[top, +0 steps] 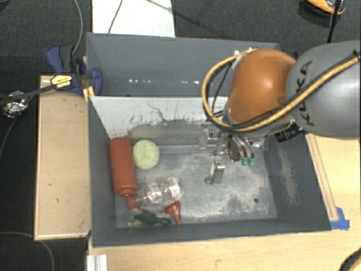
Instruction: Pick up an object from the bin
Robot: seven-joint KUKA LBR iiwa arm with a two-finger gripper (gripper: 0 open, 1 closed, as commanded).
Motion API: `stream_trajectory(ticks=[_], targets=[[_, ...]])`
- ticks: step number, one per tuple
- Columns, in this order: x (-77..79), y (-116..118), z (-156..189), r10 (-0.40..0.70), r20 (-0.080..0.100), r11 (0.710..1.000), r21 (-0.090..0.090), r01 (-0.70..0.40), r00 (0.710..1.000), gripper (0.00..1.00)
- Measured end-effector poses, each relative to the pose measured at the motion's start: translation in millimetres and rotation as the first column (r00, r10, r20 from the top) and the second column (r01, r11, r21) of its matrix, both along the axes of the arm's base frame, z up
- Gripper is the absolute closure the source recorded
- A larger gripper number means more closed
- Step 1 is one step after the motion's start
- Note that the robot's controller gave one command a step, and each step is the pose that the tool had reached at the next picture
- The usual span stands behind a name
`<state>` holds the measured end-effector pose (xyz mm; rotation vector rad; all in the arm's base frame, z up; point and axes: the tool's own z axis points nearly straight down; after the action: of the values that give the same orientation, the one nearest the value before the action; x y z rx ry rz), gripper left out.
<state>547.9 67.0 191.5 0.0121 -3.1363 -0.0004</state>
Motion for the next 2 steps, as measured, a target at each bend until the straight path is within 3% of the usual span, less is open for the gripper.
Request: stream_trajectory(ticks=[1, 2], targets=[[1.6, -0.3, 4.4, -0.002, 0.008, 1.0, 0.001, 0.002, 1.0, 0.0], [11.1, 30.6, -26.4, -0.002, 0.017, 1.0, 0.0, 0.002, 1.0, 0.0]])
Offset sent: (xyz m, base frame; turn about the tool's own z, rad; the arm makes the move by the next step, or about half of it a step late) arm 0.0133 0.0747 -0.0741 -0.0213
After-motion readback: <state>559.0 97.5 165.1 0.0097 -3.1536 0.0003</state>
